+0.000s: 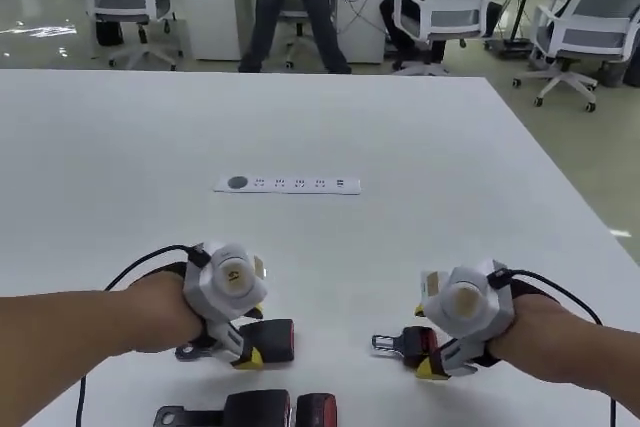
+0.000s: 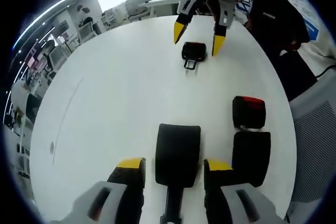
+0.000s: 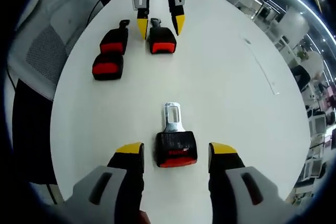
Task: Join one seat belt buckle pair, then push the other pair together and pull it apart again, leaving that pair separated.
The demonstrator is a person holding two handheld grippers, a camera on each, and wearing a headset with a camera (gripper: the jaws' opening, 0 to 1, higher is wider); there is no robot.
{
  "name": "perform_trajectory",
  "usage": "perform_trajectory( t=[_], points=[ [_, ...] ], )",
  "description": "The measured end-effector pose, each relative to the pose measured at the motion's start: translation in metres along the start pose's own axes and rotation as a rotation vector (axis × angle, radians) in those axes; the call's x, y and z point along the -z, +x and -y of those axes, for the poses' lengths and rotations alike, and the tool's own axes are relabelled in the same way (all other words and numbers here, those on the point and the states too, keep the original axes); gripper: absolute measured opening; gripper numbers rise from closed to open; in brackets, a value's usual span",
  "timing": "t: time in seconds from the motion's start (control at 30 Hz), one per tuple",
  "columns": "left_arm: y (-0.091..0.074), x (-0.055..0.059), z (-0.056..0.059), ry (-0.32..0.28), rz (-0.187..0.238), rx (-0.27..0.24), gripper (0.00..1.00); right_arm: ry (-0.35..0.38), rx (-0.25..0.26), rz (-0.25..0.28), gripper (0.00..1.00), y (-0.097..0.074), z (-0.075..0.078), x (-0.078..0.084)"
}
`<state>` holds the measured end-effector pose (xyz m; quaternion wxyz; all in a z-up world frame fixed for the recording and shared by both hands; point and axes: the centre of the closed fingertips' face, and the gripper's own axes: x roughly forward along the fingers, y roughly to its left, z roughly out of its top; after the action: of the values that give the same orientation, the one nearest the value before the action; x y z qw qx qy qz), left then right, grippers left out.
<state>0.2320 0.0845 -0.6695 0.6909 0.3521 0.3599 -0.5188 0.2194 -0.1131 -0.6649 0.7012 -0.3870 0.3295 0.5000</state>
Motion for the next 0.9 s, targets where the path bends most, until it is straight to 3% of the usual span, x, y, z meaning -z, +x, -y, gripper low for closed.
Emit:
perform_trajectory(
  t=[0.07, 0.2, 0.3, 0.37, 0.47, 0.6, 0.67, 0.9],
  points=[
    [-0.013, -0.01, 0.005, -0.04, 0.05, -0.018, 0.47, 0.074, 0.015, 0.048, 0.48, -0.008, -0.006, -0.006],
    [-0.034, -0.021, 0.015, -0.064, 0.167, -0.062, 0.49, 0.147, 0.031, 0.11, 0.51, -0.02, -0.024, -0.013],
    [-0.044, -0.014, 0.031, -0.078, 0.177, -0.084, 0.59, 0.183, 0.046, 0.134, 0.54, -0.029, -0.044, -0.018],
    [-0.054, -0.013, 0.046, -0.105, 0.2, -0.095, 0.63, 0.207, 0.078, 0.162, 0.55, -0.035, -0.048, -0.022],
    [-0.065, 0.0, 0.058, -0.147, 0.219, -0.106, 0.64, 0.243, 0.089, 0.174, 0.61, -0.043, -0.062, -0.022],
    [-0.076, 0.02, 0.067, -0.205, 0.222, -0.132, 0.74, 0.278, 0.106, 0.174, 0.7, -0.048, -0.072, -0.016],
    [-0.083, 0.03, 0.07, -0.259, 0.232, -0.152, 0.77, 0.299, 0.111, 0.173, 0.73, -0.051, -0.074, -0.011],
    [-0.103, 0.068, 0.086, -0.355, 0.23, -0.191, 0.87, 0.363, 0.143, 0.182, 0.88, -0.06, -0.073, -0.002]
  ],
)
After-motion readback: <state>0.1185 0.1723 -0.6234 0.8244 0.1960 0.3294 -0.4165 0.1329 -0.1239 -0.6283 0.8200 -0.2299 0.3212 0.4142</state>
